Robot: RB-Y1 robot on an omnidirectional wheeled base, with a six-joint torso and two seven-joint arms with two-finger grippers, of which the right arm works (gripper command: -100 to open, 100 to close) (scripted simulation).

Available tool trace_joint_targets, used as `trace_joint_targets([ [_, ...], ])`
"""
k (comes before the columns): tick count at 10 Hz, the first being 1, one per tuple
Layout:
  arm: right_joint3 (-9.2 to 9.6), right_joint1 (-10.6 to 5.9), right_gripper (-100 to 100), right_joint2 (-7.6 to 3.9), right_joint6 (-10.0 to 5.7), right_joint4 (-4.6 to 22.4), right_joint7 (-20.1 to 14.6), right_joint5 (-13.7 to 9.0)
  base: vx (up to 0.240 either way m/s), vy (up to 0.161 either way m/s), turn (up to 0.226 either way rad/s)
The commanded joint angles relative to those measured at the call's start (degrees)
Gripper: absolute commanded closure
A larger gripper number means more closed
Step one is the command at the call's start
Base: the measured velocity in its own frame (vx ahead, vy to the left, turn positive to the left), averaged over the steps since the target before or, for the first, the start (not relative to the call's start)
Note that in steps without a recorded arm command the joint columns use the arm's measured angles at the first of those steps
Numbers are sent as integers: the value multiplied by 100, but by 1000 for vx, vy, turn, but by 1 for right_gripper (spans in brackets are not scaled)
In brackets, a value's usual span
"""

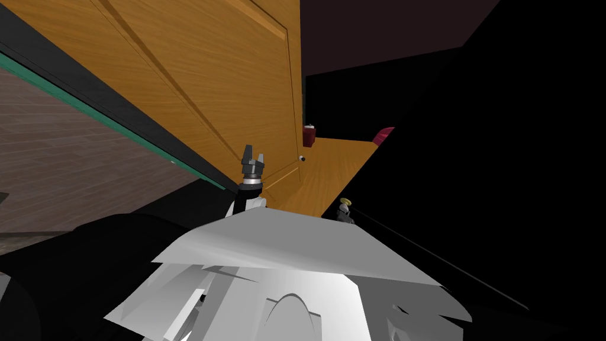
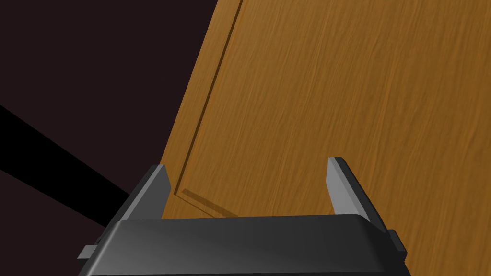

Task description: Push the door open

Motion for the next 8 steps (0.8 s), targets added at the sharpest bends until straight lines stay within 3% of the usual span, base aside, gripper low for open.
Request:
trace_joint_targets([
  [1, 107, -105, -100, 29, -47, -191, -128, 9, -54, 19, 30],
  [3, 231, -69, -100, 39, -171, -257, -378, -121, -46, 24, 52],
  [8, 278, -55, -100, 44, -219, -282, -468, -171, -14, 9, 7],
])
